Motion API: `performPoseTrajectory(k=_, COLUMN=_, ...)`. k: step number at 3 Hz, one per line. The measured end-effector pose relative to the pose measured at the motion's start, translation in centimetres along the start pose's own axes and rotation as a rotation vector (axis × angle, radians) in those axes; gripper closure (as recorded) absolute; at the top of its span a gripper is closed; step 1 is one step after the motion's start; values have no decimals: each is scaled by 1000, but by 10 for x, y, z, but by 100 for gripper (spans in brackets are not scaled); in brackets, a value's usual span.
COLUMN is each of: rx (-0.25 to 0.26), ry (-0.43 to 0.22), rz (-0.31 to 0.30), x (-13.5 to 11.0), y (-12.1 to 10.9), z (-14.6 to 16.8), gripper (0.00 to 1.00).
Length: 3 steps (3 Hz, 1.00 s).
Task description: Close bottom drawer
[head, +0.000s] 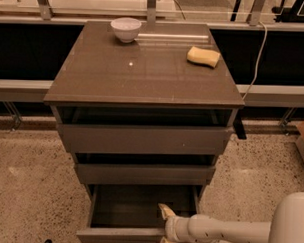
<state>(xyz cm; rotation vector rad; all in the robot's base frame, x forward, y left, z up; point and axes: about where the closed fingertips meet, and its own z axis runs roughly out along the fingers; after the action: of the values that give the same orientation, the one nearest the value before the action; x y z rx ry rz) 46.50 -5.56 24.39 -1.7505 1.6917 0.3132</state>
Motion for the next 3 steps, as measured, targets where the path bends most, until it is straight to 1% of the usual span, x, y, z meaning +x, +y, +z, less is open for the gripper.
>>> performPoseTrajectory(k=1, rx=69, ry=33, rz=-14, x=3, y=-4, z=10, gripper=0)
performPoseTrajectory(k=2, rx=109, ry=73, rz=-12, x=8, y=-6, z=19, gripper=0)
performPoseTrajectory(k=3, rx=131, ry=113, rz=-6, x=14, y=-10, z=28, gripper=0)
